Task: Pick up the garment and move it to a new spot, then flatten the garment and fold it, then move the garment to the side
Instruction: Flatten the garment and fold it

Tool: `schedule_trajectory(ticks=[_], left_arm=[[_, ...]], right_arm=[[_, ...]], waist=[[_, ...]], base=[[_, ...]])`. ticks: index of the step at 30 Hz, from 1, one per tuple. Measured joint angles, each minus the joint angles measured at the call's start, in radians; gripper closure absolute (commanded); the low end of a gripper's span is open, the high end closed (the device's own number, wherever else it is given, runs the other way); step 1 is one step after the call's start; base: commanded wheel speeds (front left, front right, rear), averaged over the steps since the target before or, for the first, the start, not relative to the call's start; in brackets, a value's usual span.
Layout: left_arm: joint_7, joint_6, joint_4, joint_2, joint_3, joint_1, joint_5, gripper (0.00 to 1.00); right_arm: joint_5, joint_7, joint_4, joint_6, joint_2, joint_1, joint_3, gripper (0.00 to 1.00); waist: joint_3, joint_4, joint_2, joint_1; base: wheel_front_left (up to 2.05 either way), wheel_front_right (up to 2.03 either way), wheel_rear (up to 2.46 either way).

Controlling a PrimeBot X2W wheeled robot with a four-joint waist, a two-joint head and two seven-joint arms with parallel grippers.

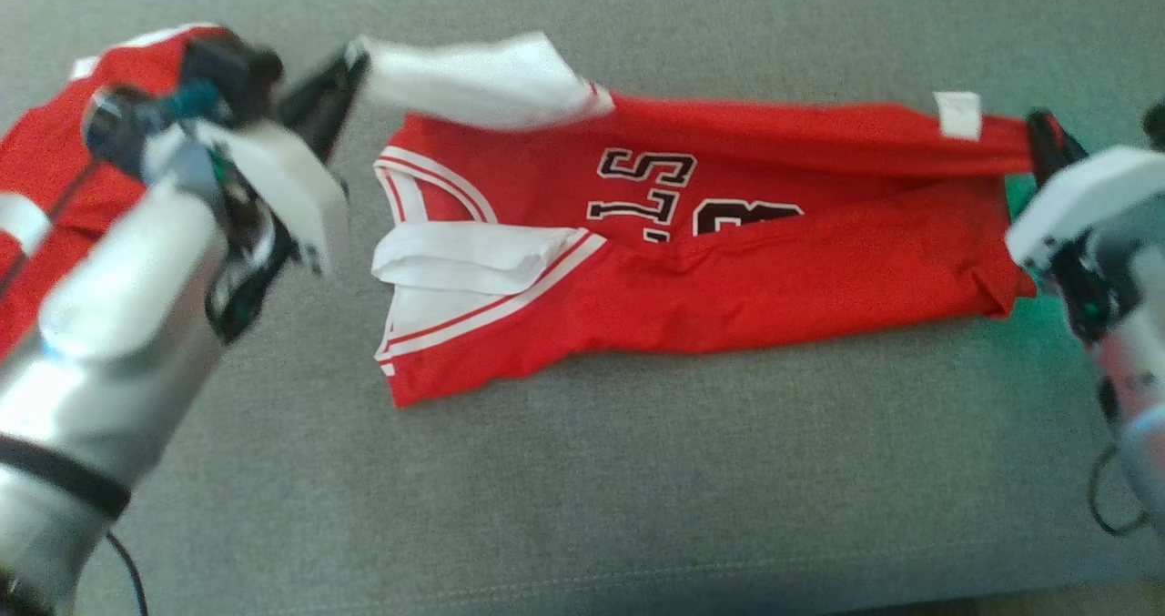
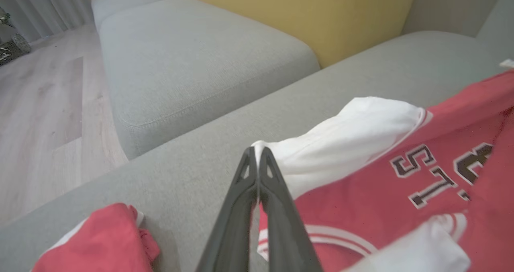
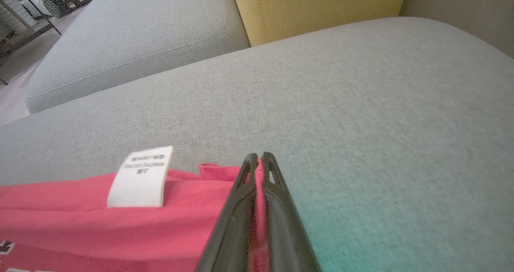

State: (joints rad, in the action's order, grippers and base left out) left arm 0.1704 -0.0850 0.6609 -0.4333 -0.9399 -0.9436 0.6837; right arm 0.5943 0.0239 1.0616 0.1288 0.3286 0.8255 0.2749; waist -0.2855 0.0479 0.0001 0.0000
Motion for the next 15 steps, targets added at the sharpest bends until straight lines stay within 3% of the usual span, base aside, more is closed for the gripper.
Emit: schedule_trajectory(ticks=[15], left_arm=[[-0.262,0.122,-0.505,-0.234,-0.103,0.280,0.041,1.00]], right_arm=[[0.168,-0.250,-0.221,0.000,0.126,-0.204,0.069,1.00]], waist=[[0.080,-0.026,0.0000,0.0000]], base=[[0.00,0.00,0.00]])
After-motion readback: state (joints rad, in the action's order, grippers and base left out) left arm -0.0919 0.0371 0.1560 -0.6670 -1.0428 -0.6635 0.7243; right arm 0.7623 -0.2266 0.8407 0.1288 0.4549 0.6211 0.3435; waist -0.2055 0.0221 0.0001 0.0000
